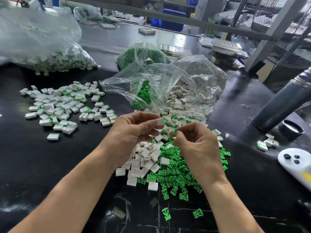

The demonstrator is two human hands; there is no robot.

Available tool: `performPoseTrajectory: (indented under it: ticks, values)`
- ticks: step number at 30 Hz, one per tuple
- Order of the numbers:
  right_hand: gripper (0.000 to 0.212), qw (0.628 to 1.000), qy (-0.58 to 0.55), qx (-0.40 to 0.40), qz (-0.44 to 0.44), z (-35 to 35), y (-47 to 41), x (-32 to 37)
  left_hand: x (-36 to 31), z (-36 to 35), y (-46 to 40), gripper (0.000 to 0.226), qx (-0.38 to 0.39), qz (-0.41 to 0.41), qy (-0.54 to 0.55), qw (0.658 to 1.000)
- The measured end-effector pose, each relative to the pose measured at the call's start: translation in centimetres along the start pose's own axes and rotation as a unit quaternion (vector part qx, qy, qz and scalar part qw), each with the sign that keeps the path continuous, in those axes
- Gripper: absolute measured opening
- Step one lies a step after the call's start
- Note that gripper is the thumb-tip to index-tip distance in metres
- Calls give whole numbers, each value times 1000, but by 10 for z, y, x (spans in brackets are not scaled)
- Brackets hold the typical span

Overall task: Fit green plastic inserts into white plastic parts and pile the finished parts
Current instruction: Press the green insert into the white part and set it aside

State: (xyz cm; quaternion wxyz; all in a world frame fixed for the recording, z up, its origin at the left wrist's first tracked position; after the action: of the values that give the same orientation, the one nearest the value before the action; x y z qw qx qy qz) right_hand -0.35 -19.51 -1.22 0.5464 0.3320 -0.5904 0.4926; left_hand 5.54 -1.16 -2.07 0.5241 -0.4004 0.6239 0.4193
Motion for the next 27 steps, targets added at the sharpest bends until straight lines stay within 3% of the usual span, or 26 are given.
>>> performPoseTrajectory:
  ticks: [4,12,19,24,27]
  values:
    - [14,999,-35,0,34,-4,3,7,1,-17,2,26,41,-1,52,998]
    - [9,992,-108,19,53,-8,8,20,2,-22,5,23,42,-9,27,999]
    - [12,996,-71,21,56,-9,8,20,2,-20,5,21,23,-17,-13,1000]
    - [18,996,36,31,77,-10,8,17,-2,-19,6,16,-5,-46,-110,993]
    - [19,997,31,31,65,-8,5,13,-4,-18,7,14,-12,-62,-146,987]
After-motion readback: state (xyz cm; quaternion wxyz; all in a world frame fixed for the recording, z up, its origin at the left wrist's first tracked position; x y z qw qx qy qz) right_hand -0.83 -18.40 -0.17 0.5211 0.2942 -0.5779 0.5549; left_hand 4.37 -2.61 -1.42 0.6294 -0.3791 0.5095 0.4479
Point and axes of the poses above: each hand's wrist, its own y-axis away from the middle knuckle, its own z-axis out of the back of the hand, x = y × z, the point moved 7 cm from there along -y, towards the middle knuckle, and after that the axes turned 12 degrees about -y, right-handed, at the moved point
